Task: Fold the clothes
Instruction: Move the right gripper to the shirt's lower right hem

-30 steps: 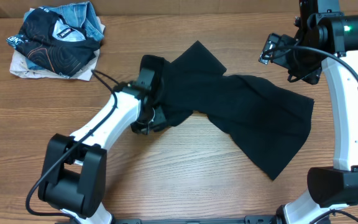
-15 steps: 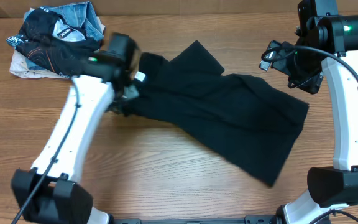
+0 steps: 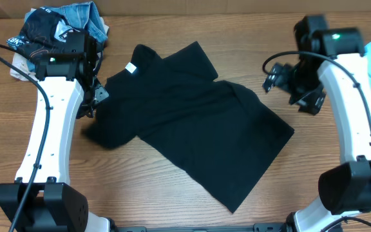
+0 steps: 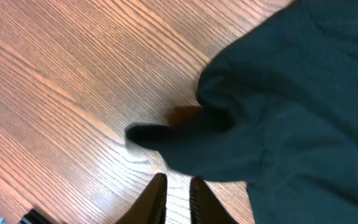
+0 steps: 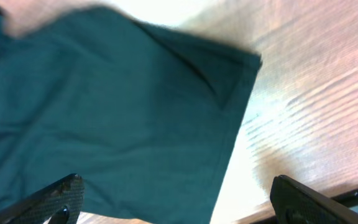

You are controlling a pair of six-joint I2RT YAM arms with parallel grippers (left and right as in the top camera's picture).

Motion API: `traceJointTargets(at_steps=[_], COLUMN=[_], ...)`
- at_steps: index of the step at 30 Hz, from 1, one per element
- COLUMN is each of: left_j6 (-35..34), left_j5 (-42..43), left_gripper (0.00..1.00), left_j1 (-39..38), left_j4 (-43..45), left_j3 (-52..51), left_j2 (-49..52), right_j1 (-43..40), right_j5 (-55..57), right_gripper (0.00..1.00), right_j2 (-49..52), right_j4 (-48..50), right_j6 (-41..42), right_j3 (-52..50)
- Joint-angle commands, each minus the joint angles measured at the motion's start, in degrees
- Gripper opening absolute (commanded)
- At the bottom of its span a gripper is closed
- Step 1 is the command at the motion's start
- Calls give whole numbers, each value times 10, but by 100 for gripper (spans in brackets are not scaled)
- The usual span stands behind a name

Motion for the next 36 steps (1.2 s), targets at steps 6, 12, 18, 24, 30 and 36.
traceJointTargets(at_steps=[6, 12, 18, 24, 30, 36], left_j6=[11, 45, 58, 58, 58, 67], left_j5=[-12, 16, 33, 33, 31, 31], left_gripper=[41, 93, 100, 100, 100, 100], left_j1=[-1, -1, -1, -1, 0, 0], left_j4=[3, 4, 4, 4, 4, 5], left_j3=[7, 7, 7, 7, 7, 7], left_j2=[-8, -8, -8, -8, -8, -8], right_j1=[26, 75, 169, 264, 345, 419], right_j5=[-12, 17, 23, 22, -19, -27], right_gripper=[100, 100, 100, 100, 100, 100], right_j2=[-17, -71, -122, -138, -138, -138], right_j4=[7, -17, -21, -14, 43, 69], right_j6=[40, 86, 153, 219, 197, 93], right_j3=[-49, -57, -122, -202, -271, -333])
